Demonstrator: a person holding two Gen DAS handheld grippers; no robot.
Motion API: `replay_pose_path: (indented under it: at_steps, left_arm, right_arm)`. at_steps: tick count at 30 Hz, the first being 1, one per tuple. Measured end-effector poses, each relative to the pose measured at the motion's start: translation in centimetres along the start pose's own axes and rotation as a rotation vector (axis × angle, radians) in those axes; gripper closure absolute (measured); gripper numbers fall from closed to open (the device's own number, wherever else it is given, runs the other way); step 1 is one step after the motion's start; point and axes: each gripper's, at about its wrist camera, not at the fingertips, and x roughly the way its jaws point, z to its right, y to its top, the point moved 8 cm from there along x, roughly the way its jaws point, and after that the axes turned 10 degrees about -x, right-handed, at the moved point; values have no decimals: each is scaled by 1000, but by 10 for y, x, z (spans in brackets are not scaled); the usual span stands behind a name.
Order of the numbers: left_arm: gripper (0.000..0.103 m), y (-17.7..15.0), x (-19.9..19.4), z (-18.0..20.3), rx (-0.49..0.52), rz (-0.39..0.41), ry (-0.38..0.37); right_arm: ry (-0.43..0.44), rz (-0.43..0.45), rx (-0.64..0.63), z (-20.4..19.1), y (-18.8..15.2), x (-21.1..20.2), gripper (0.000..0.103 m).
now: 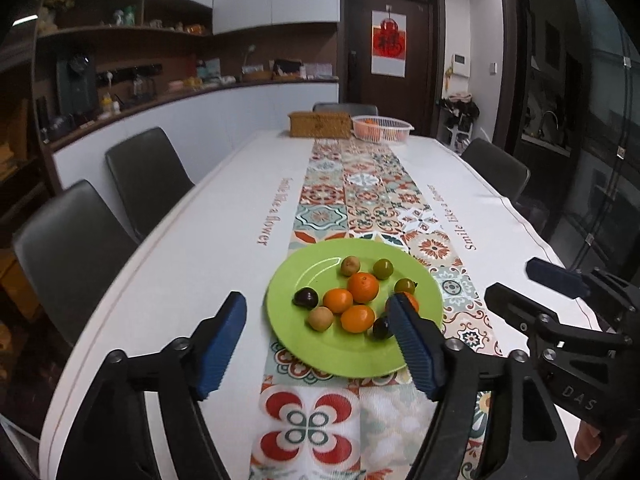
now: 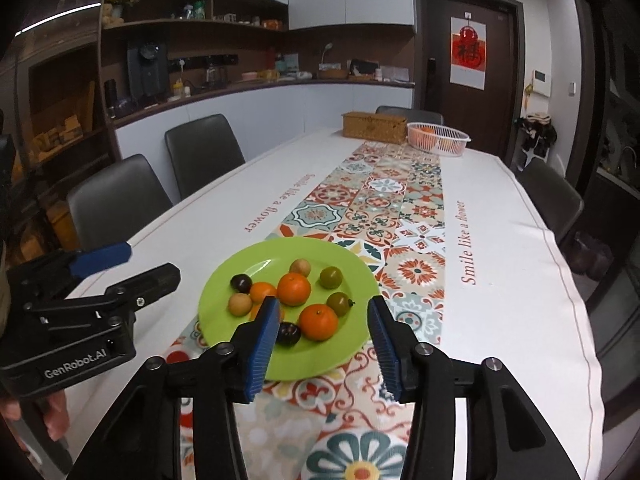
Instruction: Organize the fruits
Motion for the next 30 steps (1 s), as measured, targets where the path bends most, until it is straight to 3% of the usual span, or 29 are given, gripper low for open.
replay_pose_path:
  at_steps: [3,14,19,30]
  left_arm:
    - [16,-6,-20,1,7,32,20]
    - [3,-31,-73,4,24,87,61]
    - [2,-41,-92,8,24,89,53]
    - [1,-49,-122,19,42,109,41]
  right_arm:
    - [-13,23,6,0,-3,-19,41]
    - [-45,43,19,0,-29,-70,29]
    - [-60,57,11,0,-37,-92,24]
    - [-57,87,25,1,-47,-124,23]
